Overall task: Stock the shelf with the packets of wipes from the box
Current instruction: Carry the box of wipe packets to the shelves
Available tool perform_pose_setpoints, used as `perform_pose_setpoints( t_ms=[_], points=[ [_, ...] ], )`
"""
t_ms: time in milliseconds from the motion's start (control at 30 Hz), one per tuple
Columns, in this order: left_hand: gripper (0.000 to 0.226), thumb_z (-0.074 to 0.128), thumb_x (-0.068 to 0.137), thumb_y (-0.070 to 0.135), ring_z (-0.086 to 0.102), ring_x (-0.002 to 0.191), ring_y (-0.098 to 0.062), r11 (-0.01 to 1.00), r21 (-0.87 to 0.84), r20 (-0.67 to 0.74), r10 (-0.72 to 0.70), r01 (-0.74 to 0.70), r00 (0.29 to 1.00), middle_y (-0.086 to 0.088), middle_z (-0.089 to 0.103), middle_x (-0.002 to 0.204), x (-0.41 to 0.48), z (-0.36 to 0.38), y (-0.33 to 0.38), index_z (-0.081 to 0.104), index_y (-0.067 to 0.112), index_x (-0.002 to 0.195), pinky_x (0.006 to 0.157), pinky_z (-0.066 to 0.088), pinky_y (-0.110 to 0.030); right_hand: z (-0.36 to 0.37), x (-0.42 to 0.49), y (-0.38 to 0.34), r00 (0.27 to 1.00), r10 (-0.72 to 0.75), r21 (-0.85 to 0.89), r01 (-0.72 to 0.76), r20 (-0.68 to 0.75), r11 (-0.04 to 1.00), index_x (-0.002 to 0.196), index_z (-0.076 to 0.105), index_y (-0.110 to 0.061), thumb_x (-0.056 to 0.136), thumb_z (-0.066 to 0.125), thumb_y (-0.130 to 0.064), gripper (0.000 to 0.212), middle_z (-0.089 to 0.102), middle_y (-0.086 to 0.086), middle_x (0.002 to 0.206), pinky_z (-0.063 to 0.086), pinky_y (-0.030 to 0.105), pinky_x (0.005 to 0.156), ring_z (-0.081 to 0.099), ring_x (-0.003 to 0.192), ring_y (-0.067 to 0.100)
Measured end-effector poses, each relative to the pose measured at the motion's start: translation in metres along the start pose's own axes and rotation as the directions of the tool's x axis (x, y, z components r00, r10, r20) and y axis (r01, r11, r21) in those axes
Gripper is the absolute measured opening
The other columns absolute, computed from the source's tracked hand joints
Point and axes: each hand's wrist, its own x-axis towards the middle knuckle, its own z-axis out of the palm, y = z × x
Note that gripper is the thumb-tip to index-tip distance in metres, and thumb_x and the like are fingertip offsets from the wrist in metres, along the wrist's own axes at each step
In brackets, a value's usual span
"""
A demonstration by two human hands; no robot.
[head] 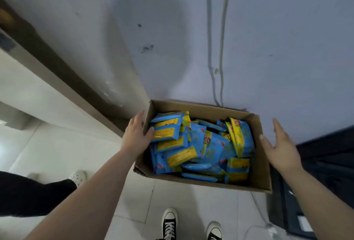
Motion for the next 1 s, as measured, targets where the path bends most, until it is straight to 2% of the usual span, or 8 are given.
perform_pose_setpoints(
  t_ms=[200,300,433,533,633,767,867,1000],
  points=[
    [0.059,0.052,0.094,0.025,0.046,0.126,-0.028,0.995,-0.074,0.020,-0.068,0.069,0.998,-0.006,0.046,0.141,-0.002,0.021,-0.024,0.026,0.017,0.147,0.099,0.039,-0.037,0.034,-0.003,0.022,0.989,0.124,0.006,-0.125,0.079,0.992,0.150,0.021,-0.020,0.094,0.052,-0.027,0.064,0.045,0.026,0.137,0.043,0.047,0.093,0.051,0.117,0.042],
    [0.056,0.050,0.095,0.020,0.050,0.123,-0.027,0.991,-0.123,0.029,-0.039,0.042,0.999,-0.004,0.051,0.138,0.001,0.024,-0.028,0.028,0.021,0.147,0.096,0.039,-0.033,0.044,-0.001,0.029,0.980,0.153,0.045,-0.160,0.123,0.986,0.150,0.021,-0.024,0.095,0.051,-0.025,0.063,0.051,0.026,0.132,0.042,0.046,0.095,0.052,0.116,0.044],
    [0.057,0.049,0.095,0.012,0.051,0.121,-0.019,0.971,-0.225,0.077,-0.065,0.081,0.995,0.003,0.052,0.135,0.003,0.026,-0.034,0.028,0.027,0.146,0.096,0.040,-0.031,0.051,0.000,0.035,0.974,0.177,0.045,-0.185,0.142,0.982,0.149,0.017,-0.032,0.097,0.046,-0.020,0.061,0.058,0.029,0.121,0.044,0.048,0.089,0.055,0.107,0.047],
    [0.061,0.049,0.094,0.004,0.048,0.123,-0.011,0.913,-0.383,0.107,-0.109,0.142,0.988,0.010,0.049,0.132,0.002,0.027,-0.033,0.028,0.027,0.147,0.102,0.040,-0.032,0.053,0.003,0.040,0.975,0.183,0.109,-0.196,0.125,0.974,0.149,0.021,-0.032,0.097,0.045,-0.015,0.060,0.054,0.024,0.129,0.041,0.045,0.096,0.052,0.115,0.043],
    [0.062,0.046,0.094,-0.001,0.048,0.122,-0.008,0.883,-0.441,0.118,-0.120,0.161,0.986,0.008,0.049,0.134,0.001,0.027,-0.033,0.027,0.024,0.147,0.101,0.040,-0.029,0.054,0.006,0.043,0.979,0.179,0.137,-0.191,0.096,0.972,0.147,0.028,-0.032,0.096,0.046,-0.013,0.057,0.055,0.020,0.130,0.040,0.042,0.096,0.052,0.116,0.040],
    [0.062,0.043,0.094,-0.003,0.048,0.119,-0.007,0.893,-0.424,0.100,-0.116,0.147,0.988,0.009,0.050,0.133,0.002,0.024,-0.032,0.026,0.023,0.148,0.099,0.040,-0.027,0.056,0.008,0.044,0.981,0.189,0.185,-0.195,0.051,0.963,0.144,0.033,-0.034,0.095,0.046,-0.012,0.055,0.064,0.019,0.102,0.043,0.037,0.083,0.059,0.091,0.037],
    [0.063,0.043,0.094,-0.004,0.048,0.115,-0.004,0.896,-0.419,0.092,-0.120,0.148,0.989,0.011,0.050,0.128,-0.002,0.020,-0.028,0.025,0.022,0.148,0.093,0.040,-0.023,0.054,0.003,0.043,0.979,0.198,0.212,-0.203,0.043,0.956,0.144,0.033,-0.034,0.096,0.044,-0.013,0.054,0.058,0.013,0.076,0.044,0.037,0.075,0.053,0.070,0.032],
    [0.059,0.045,0.093,-0.001,0.054,0.111,-0.001,0.918,-0.374,0.098,-0.105,0.134,0.990,0.012,0.057,0.128,-0.012,0.011,-0.027,0.036,0.027,0.144,0.087,0.046,-0.021,0.039,-0.008,0.041,0.981,0.190,0.226,-0.195,0.042,0.955,0.143,0.034,-0.034,0.096,0.044,-0.013,0.053,0.053,0.010,0.068,0.042,0.036,0.070,0.048,0.064,0.027]
  ],
)
